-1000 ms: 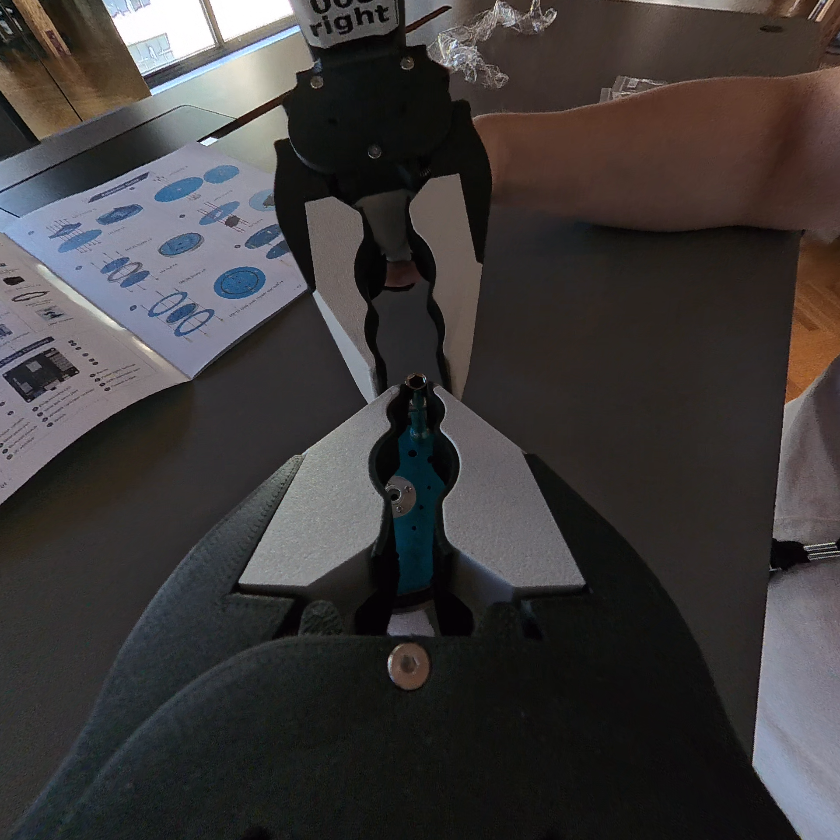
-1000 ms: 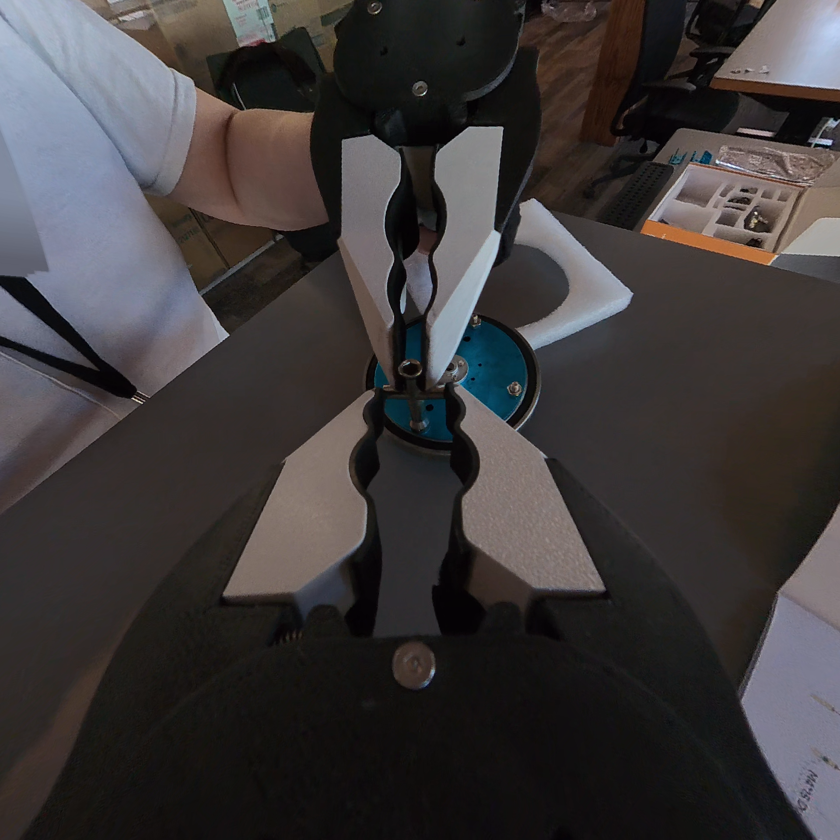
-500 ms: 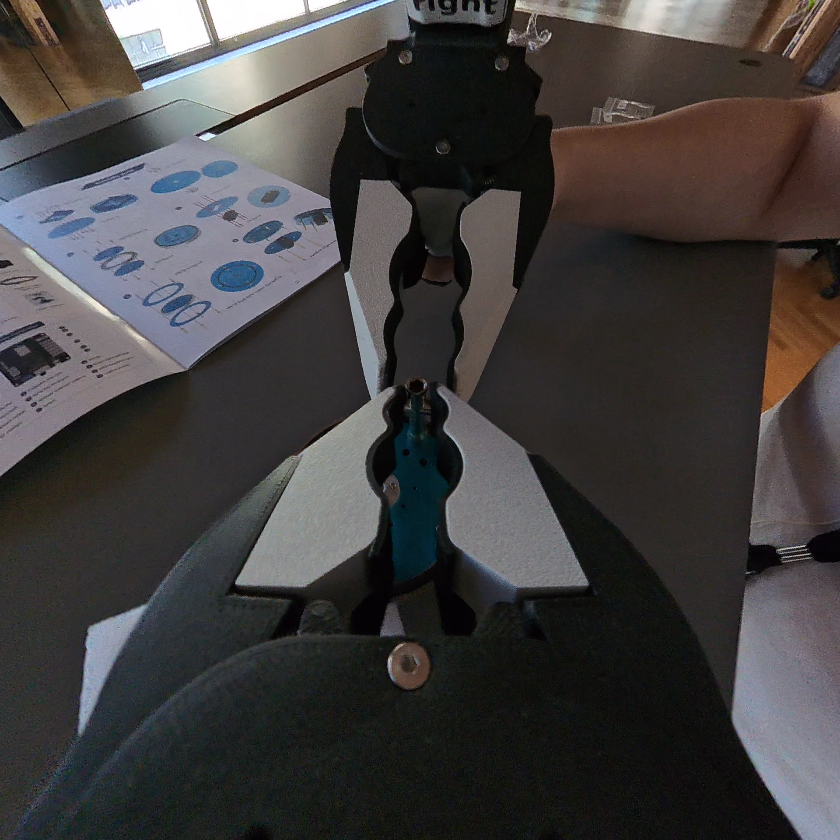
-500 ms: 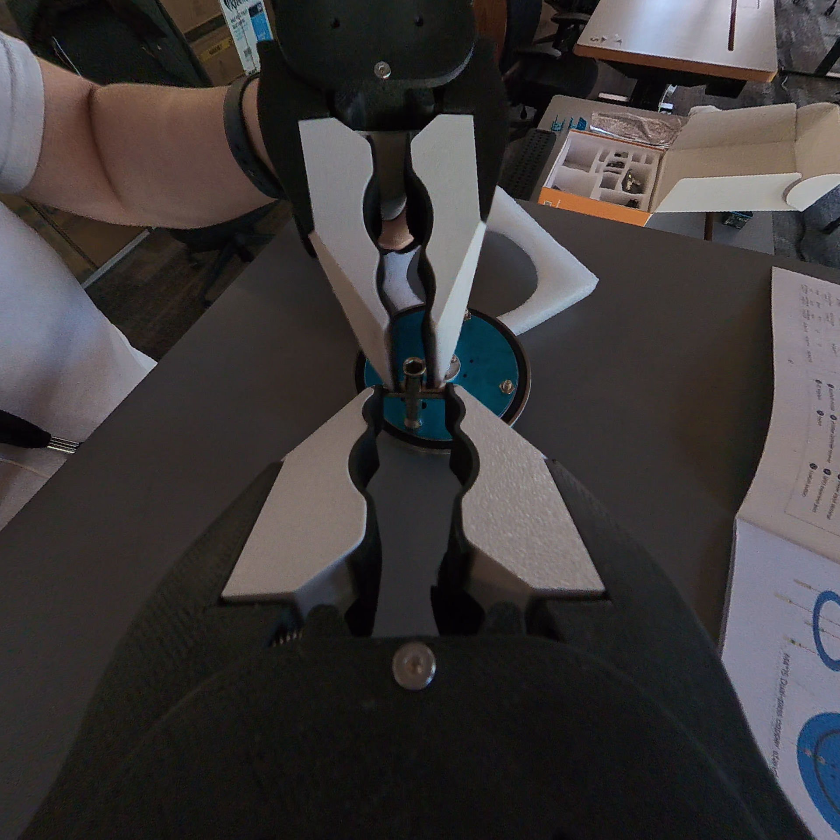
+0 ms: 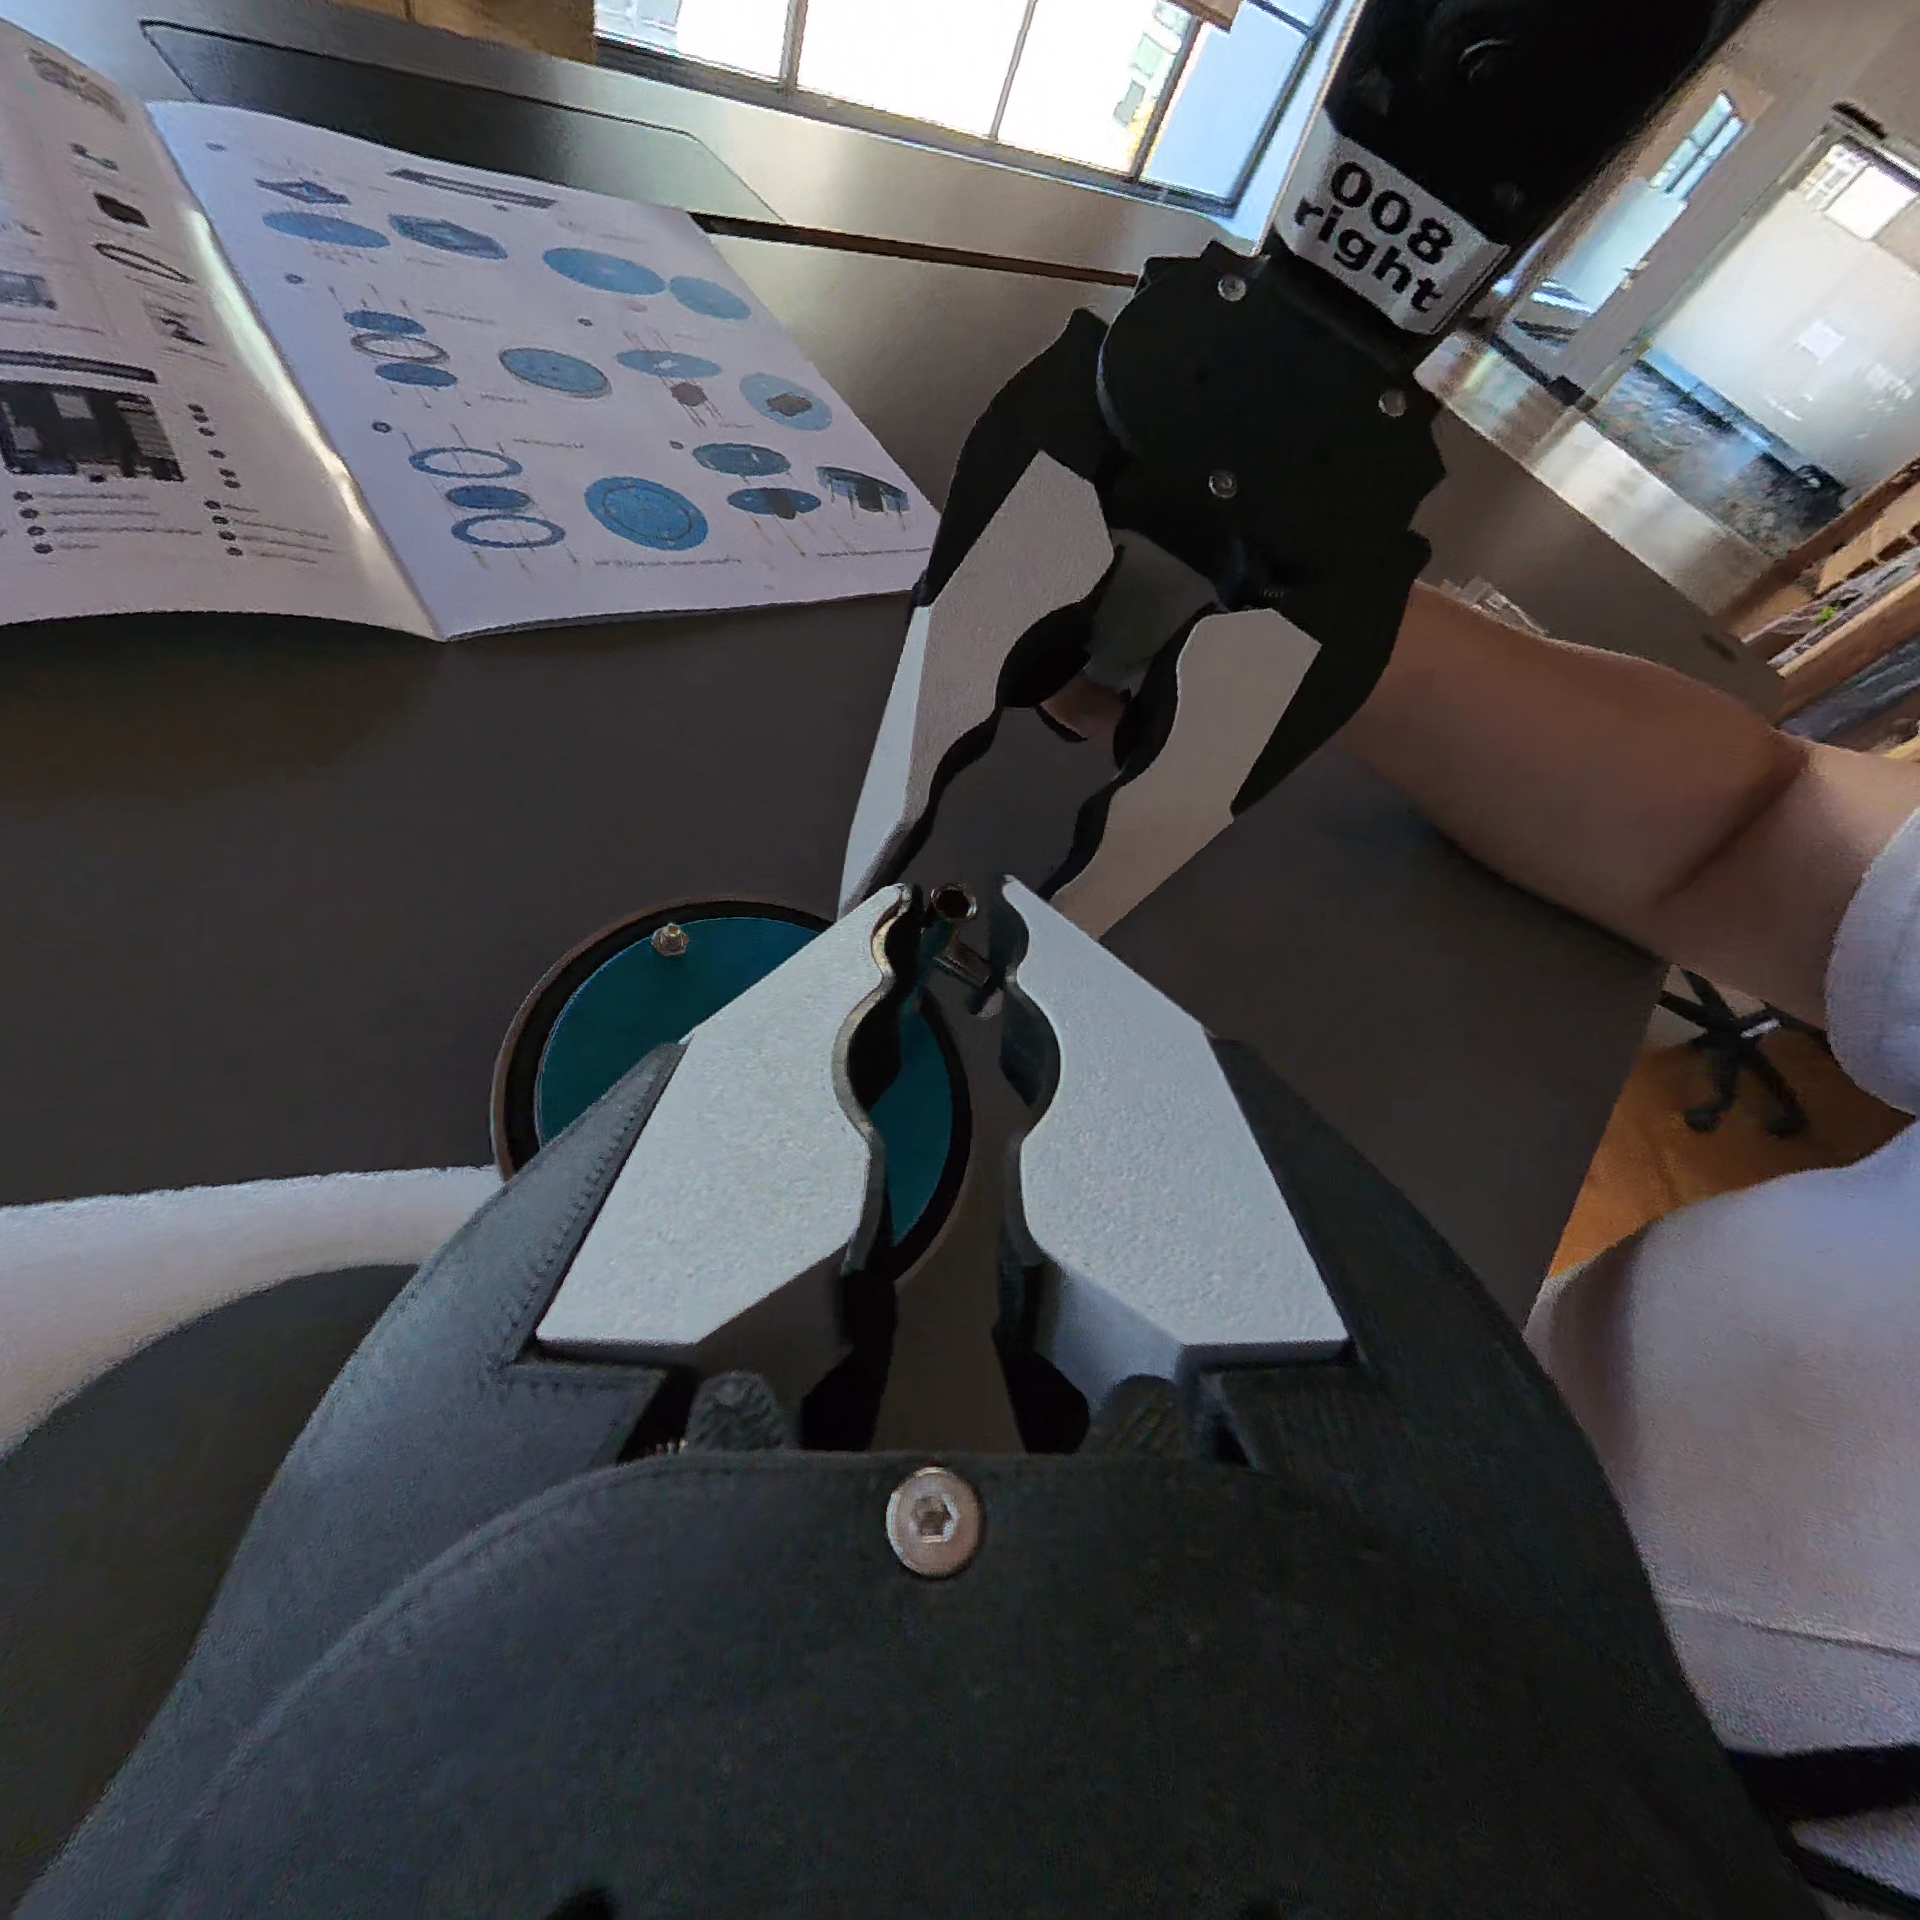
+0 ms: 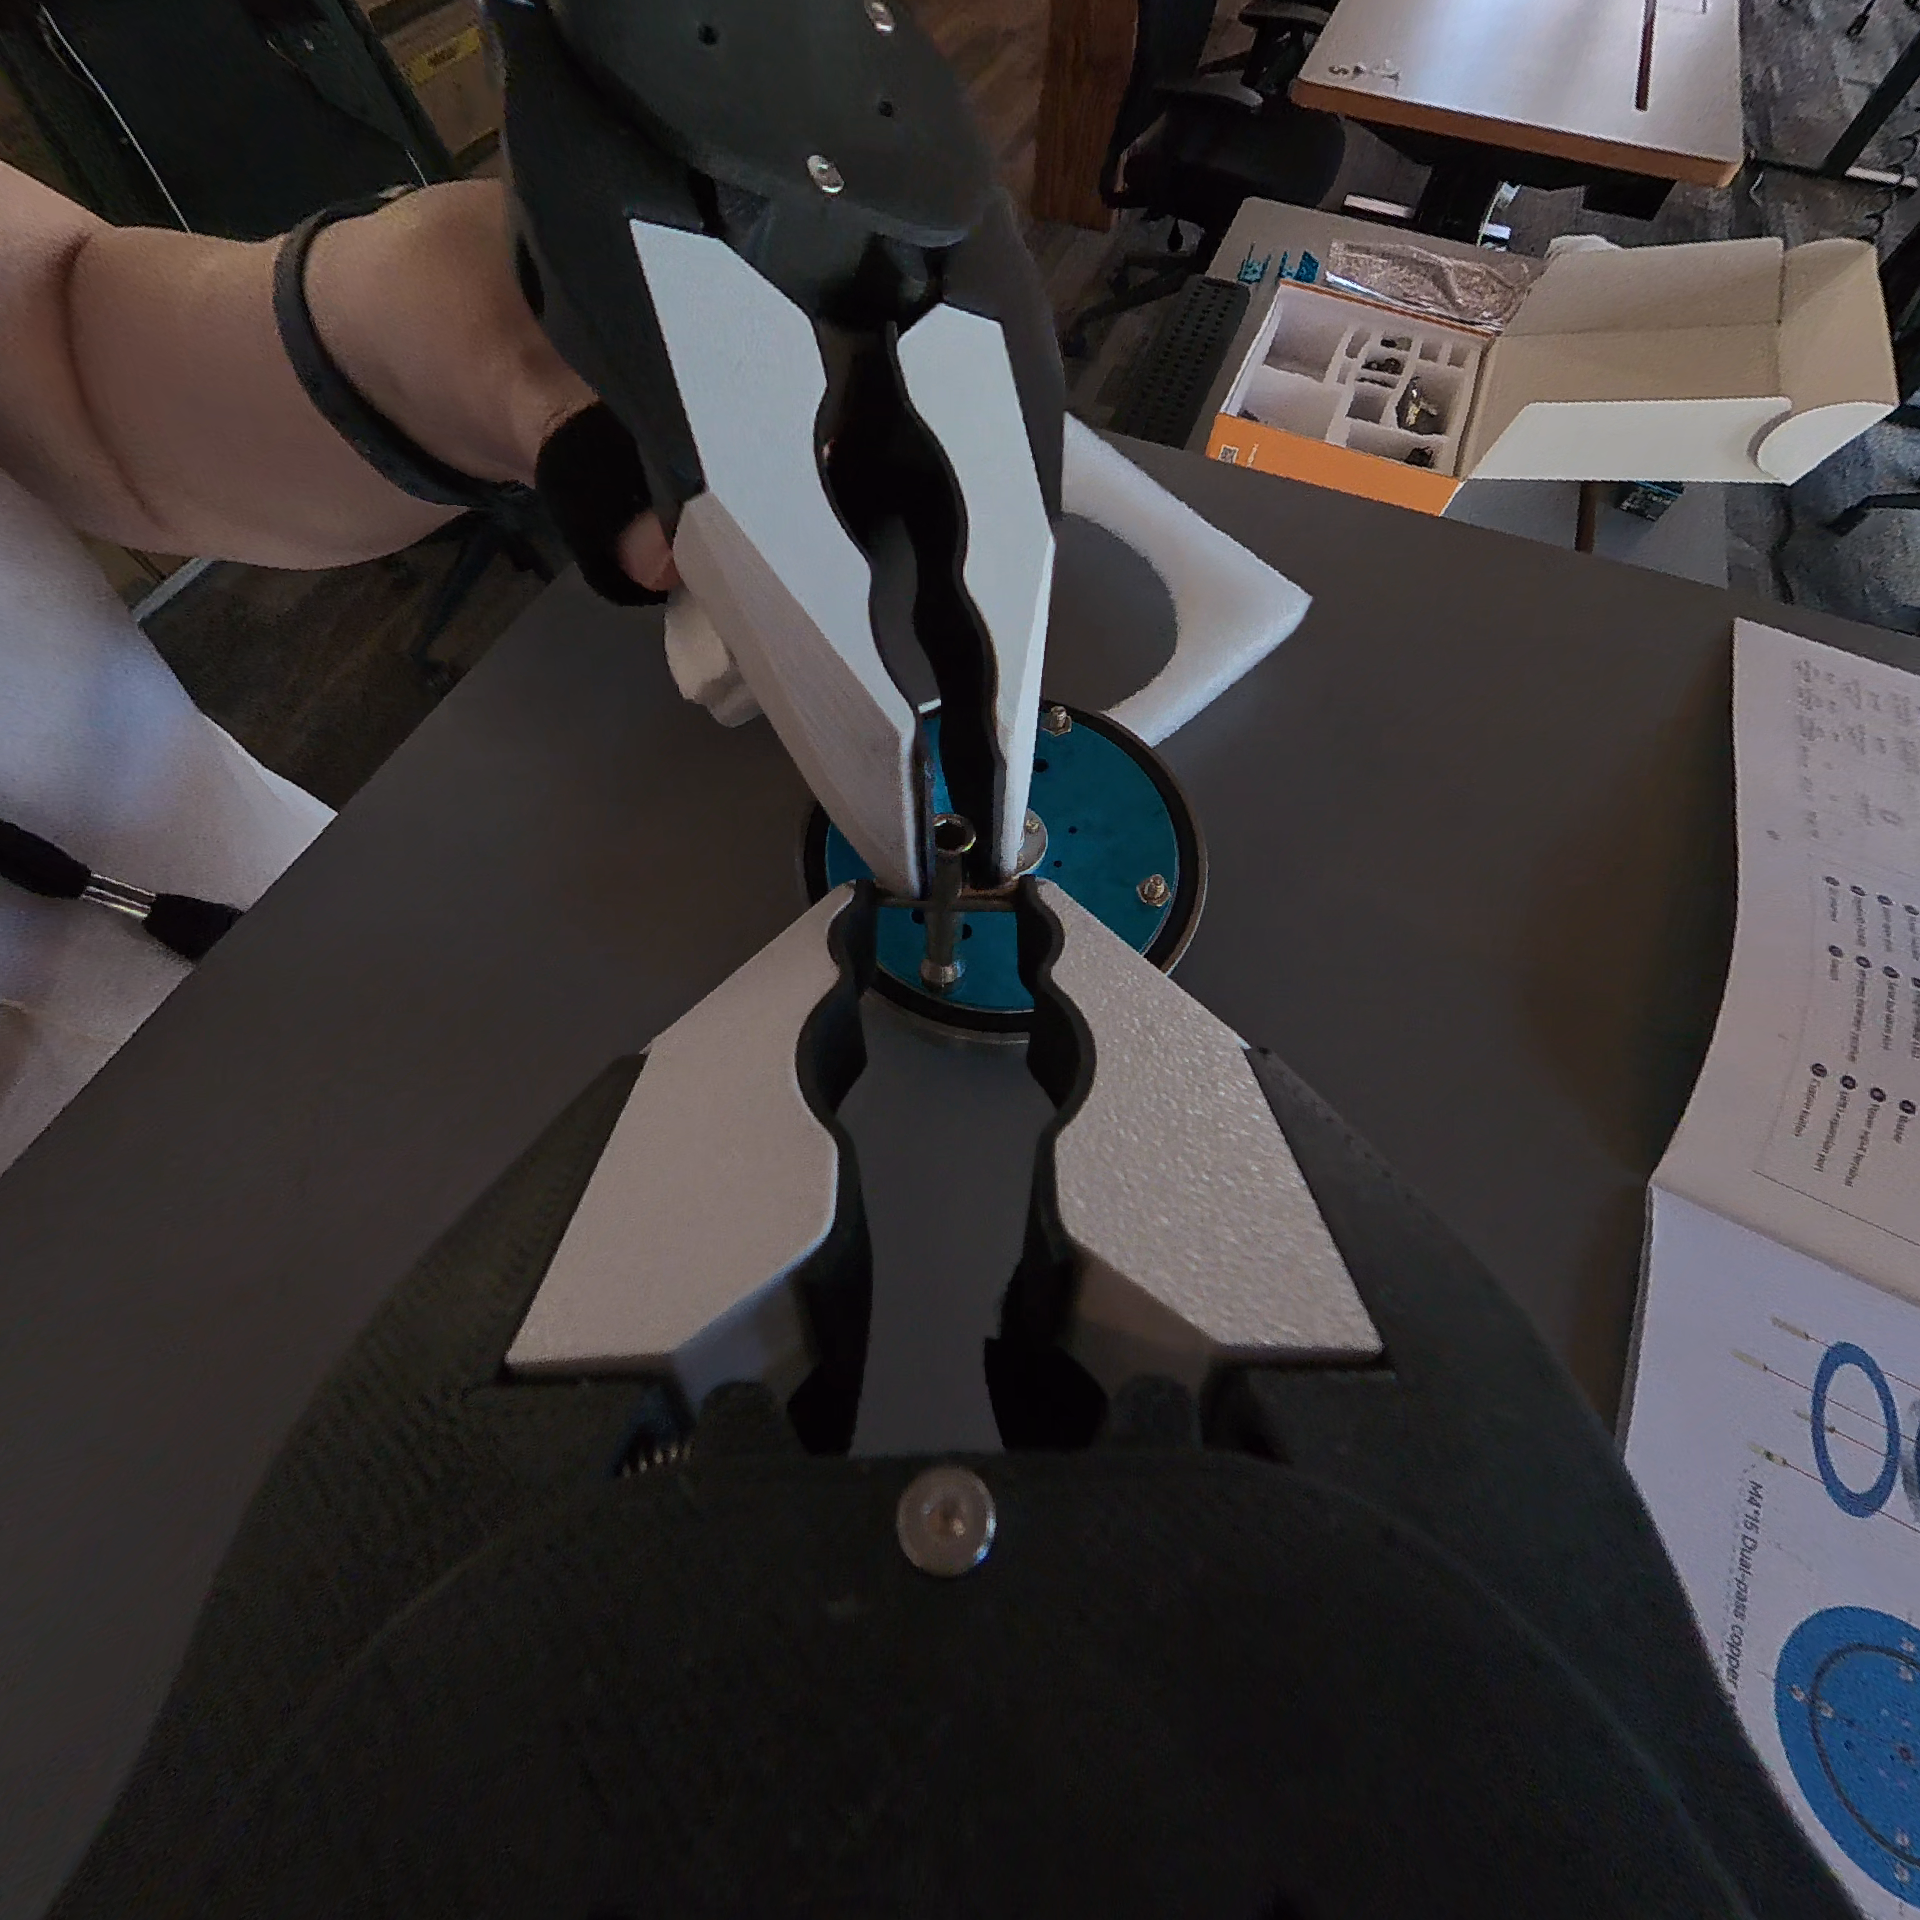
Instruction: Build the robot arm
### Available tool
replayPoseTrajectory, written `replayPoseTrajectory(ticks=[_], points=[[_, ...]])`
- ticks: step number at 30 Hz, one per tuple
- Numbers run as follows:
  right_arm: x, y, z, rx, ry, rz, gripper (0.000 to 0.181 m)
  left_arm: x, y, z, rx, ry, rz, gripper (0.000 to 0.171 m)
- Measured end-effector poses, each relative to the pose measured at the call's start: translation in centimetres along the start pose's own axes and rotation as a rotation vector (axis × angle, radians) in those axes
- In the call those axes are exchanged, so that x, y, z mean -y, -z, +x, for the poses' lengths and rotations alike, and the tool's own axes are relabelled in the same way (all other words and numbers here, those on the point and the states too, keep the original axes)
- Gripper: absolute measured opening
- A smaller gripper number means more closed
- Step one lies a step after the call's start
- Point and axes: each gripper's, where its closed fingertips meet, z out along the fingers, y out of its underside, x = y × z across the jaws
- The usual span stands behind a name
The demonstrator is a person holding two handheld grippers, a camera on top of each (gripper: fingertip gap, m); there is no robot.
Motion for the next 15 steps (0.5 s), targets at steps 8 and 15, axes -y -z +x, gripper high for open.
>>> replayPoseTrajectory(ticks=[8,15], points=[[-0.03,-0.03,0.09,-0.019,-0.031,0.006,0.026,0.0,-0.25,-0.28,0.111,-0.066,-0.001,0.009],[0.15,-0.03,0.63,-0.004,0.054,0.048,0.044,-0.01,0.13,-0.77,0.062,-0.017,0.01,0.008]])
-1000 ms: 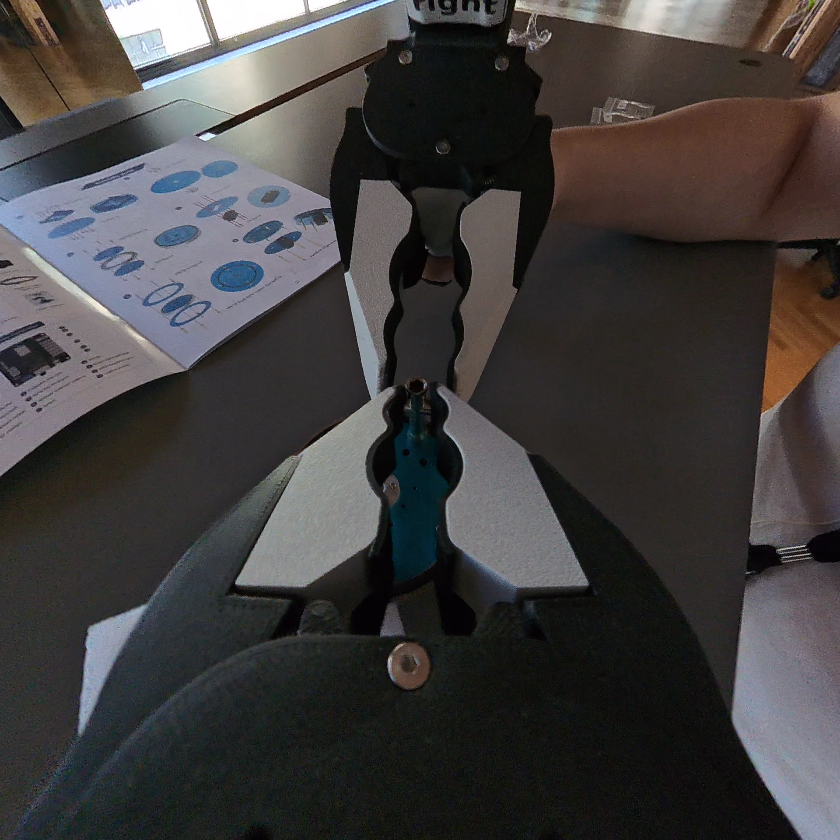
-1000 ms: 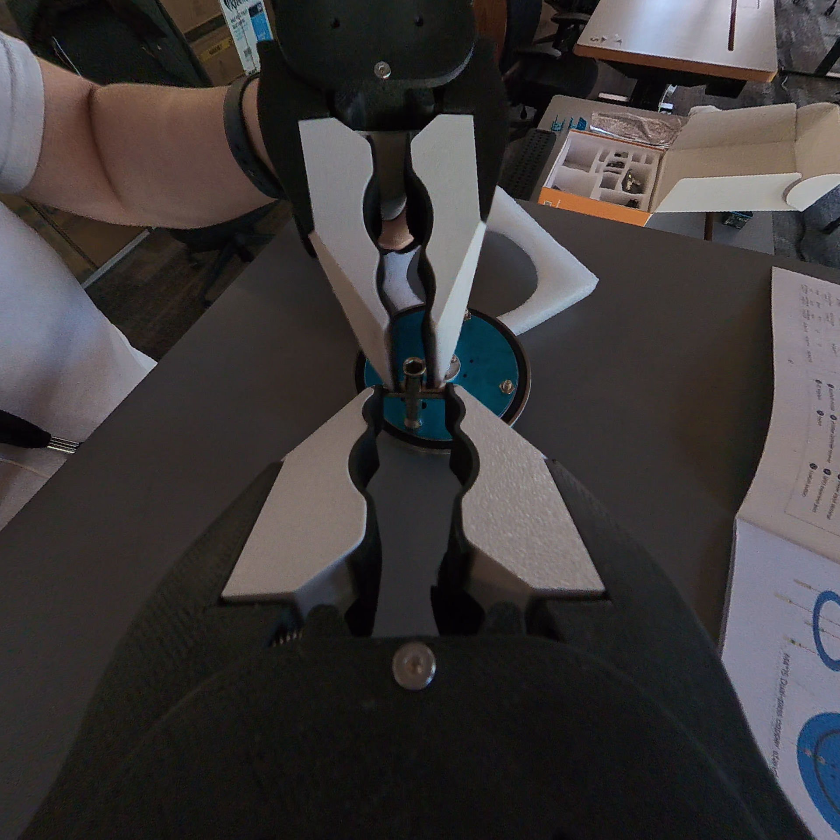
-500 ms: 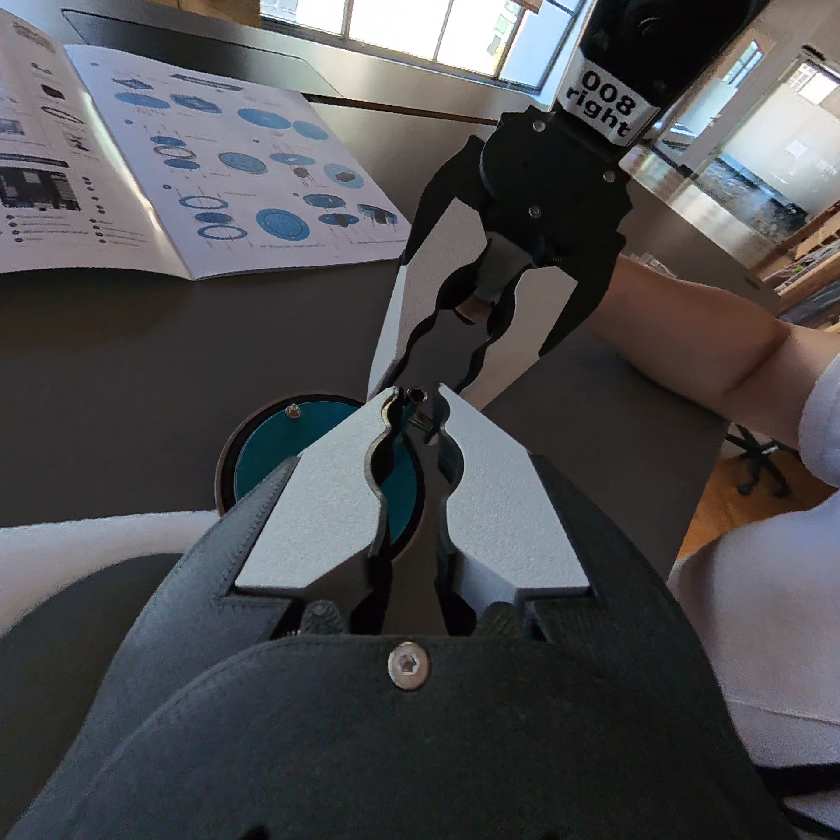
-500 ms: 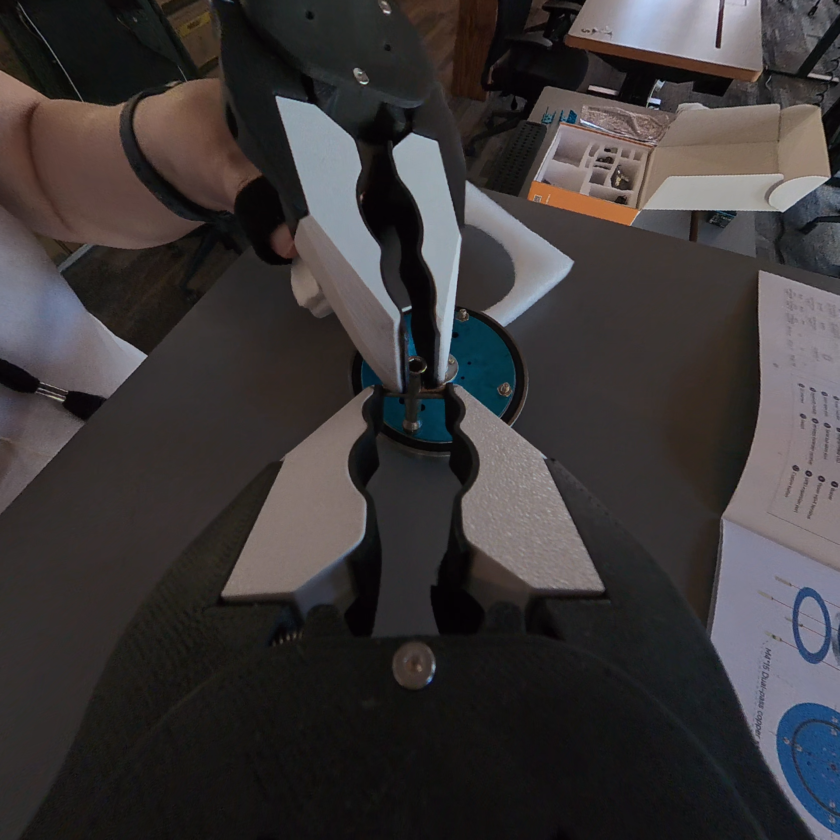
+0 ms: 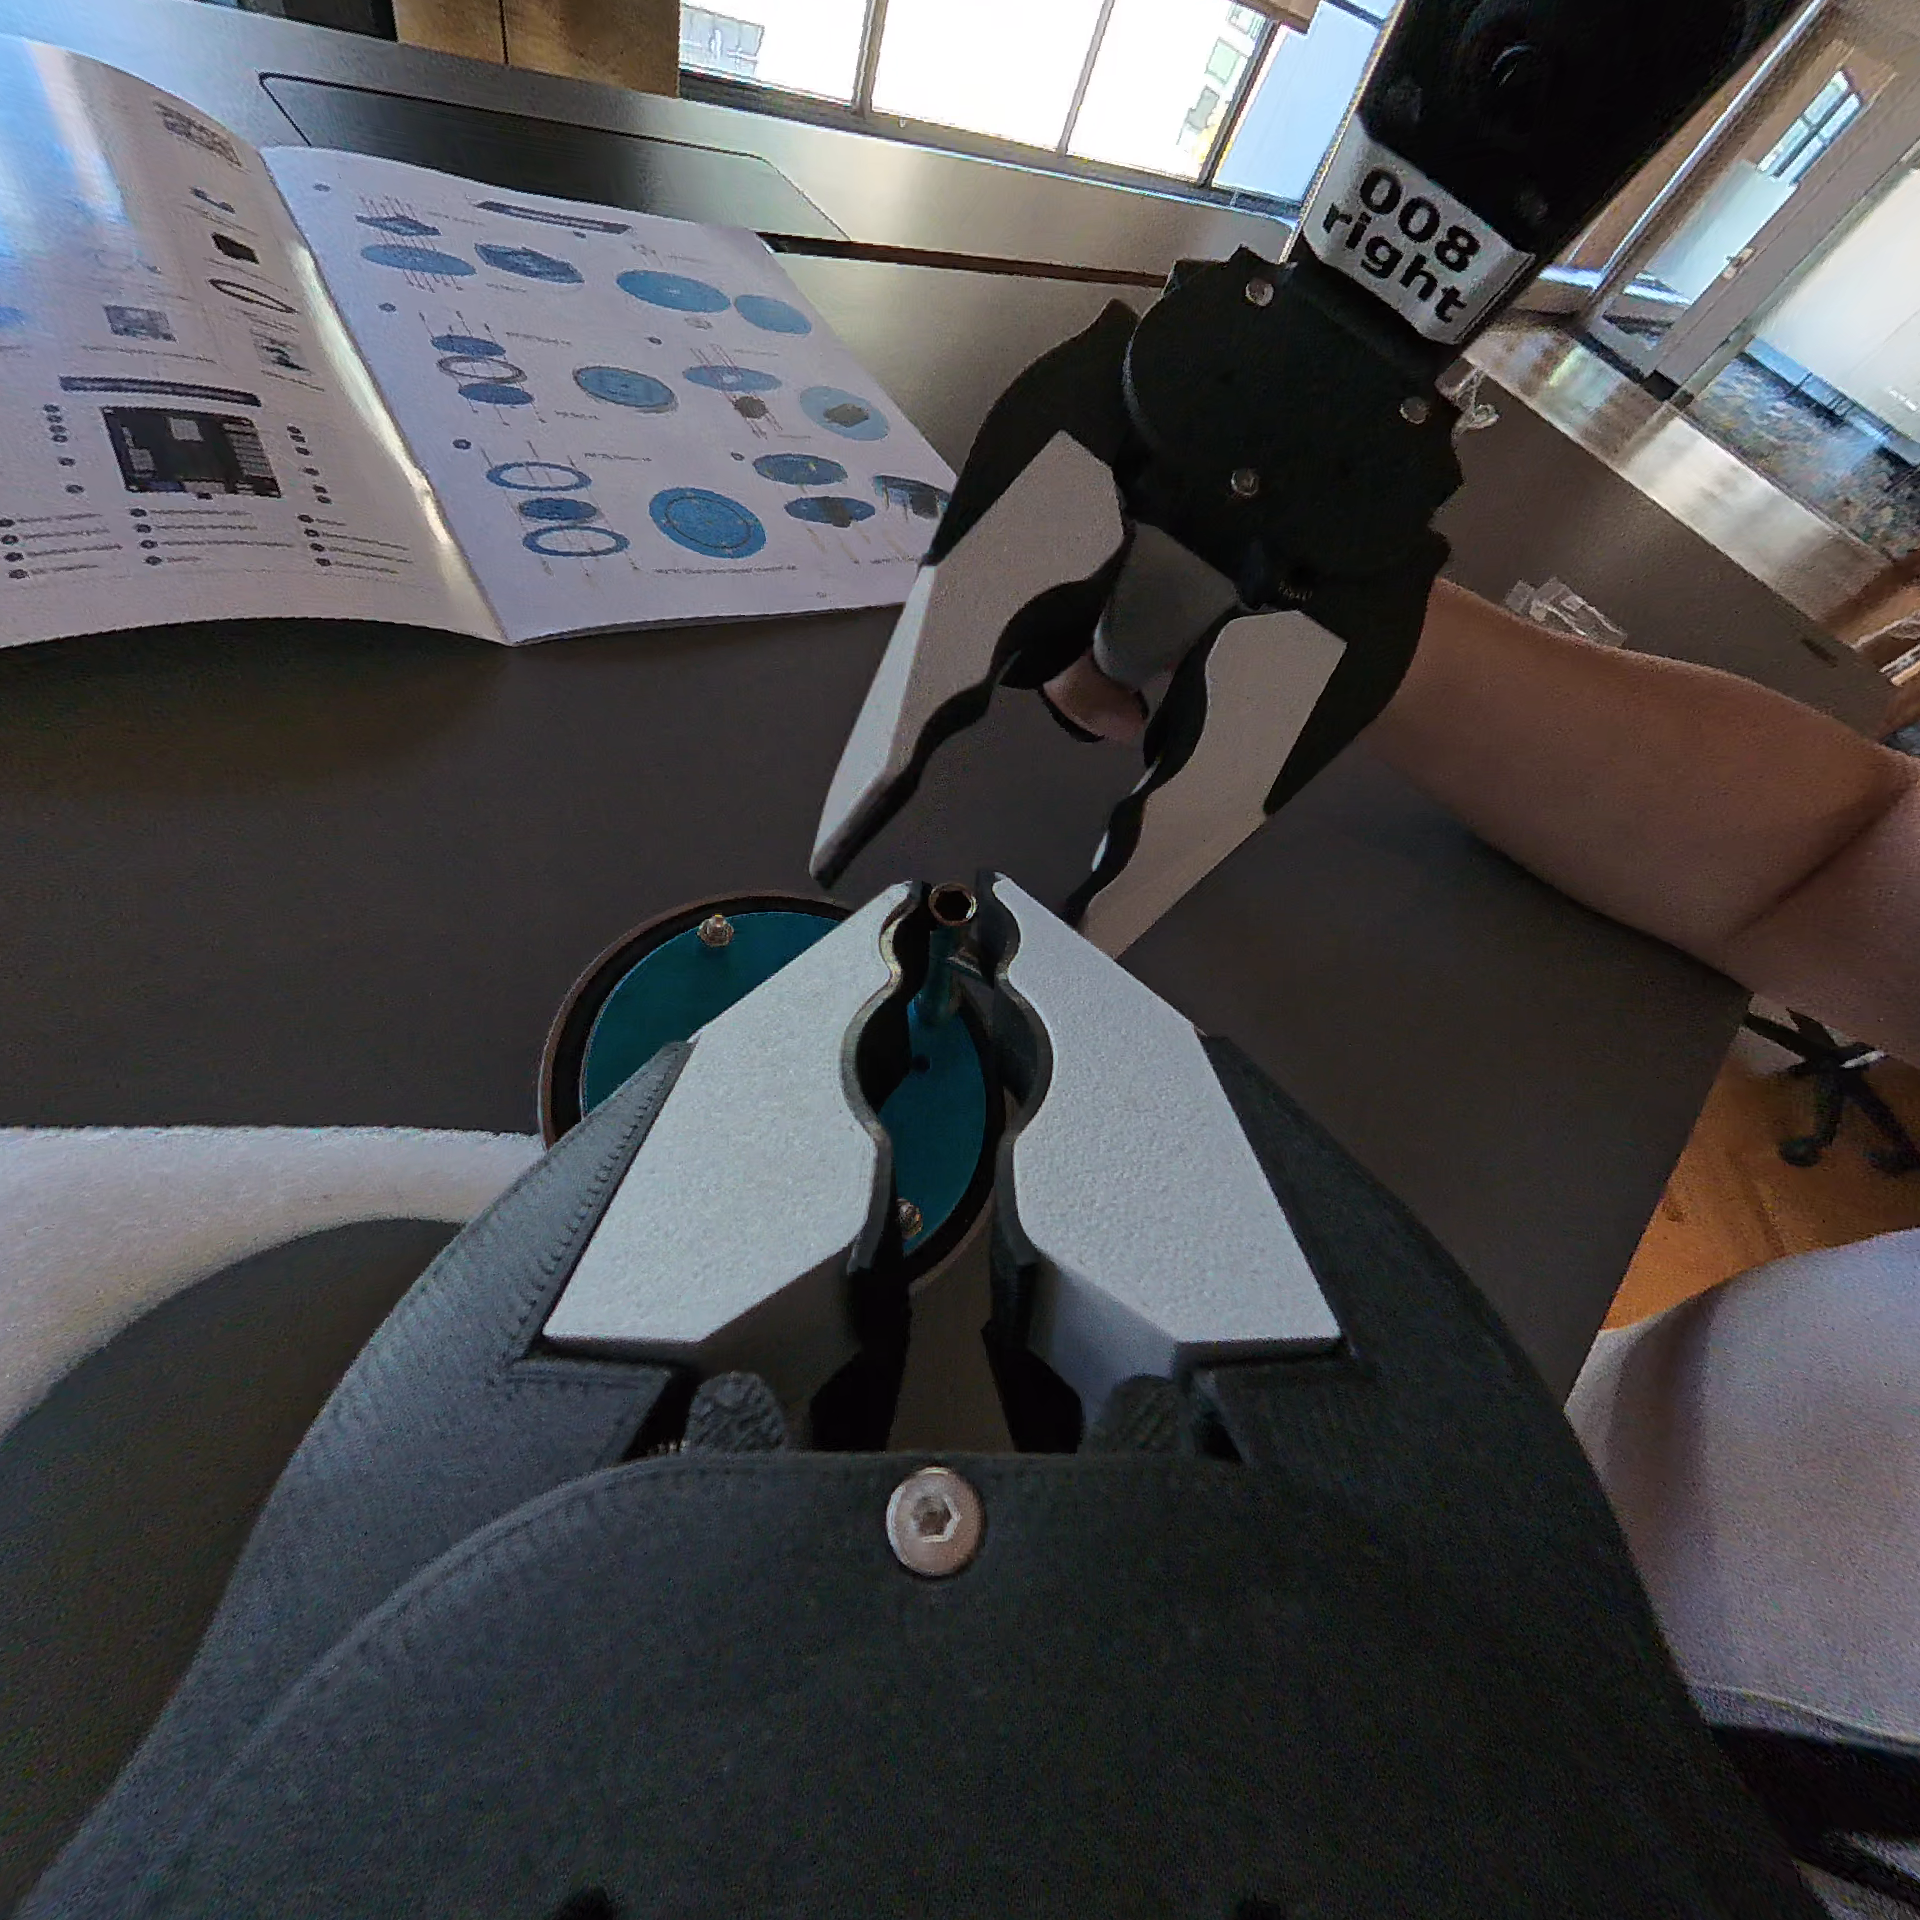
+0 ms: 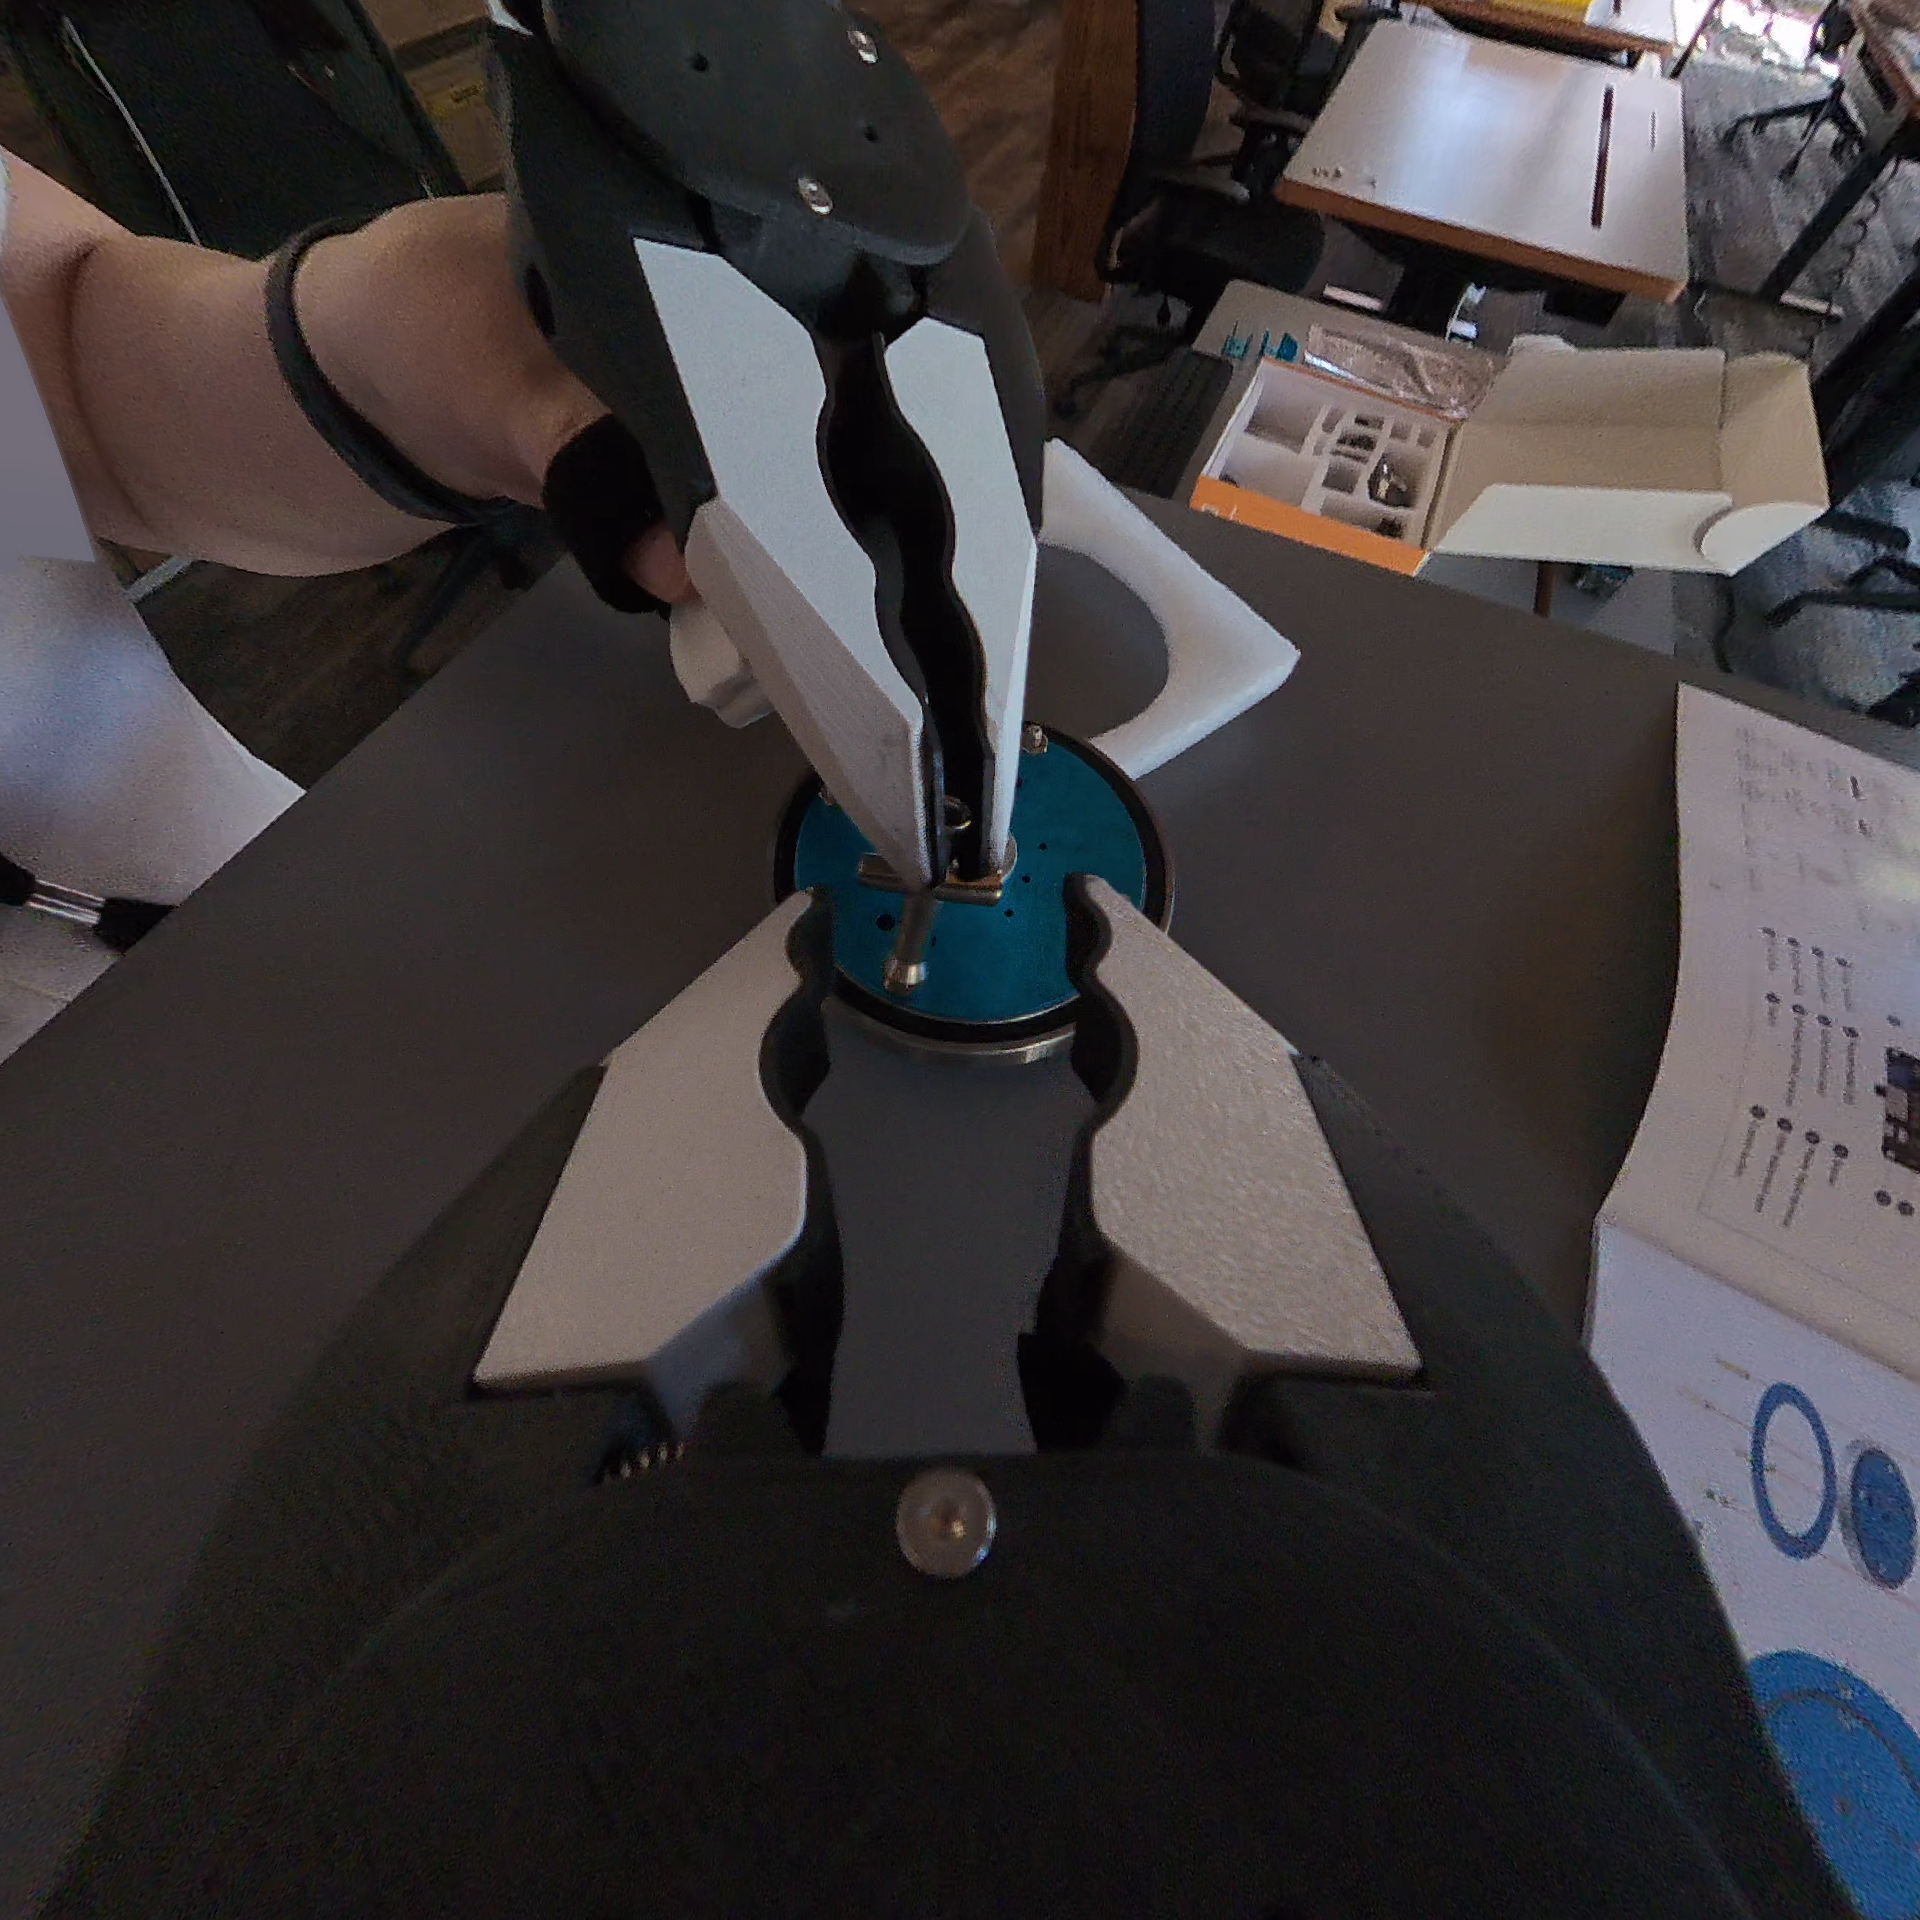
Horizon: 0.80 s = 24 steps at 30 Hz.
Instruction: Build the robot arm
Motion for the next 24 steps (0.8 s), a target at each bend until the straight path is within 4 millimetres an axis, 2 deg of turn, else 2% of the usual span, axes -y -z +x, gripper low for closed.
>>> replayPoseTrajectory(ticks=[6,10,14,19,24], points=[[1.04,0.13,-0.81,0.128,0.006,0.082,0.036,-0.04,0.05,-0.04,-0.007,-0.017,-0.012,0.008],[0.32,-0.23,-0.85,0.166,0.027,0.046,0.033,-0.01,-0.09,0.02,-0.016,-0.03,-0.026,0.008],[0.5,0.01,-1.01,0.254,-0.068,0.098,0.033,-0.05,-0.12,0.11,-0.019,-0.041,-0.044,0.008],[0.46,0.26,-0.74,0.287,-0.121,0.138,0.025,-0.07,-0.37,0.39,-0.019,-0.066,-0.062,0.008],[0.33,0.22,-0.99,0.248,-0.066,0.121,0.026,-0.18,-0.57,0.75,-0.008,-0.114,-0.092,0.008]])
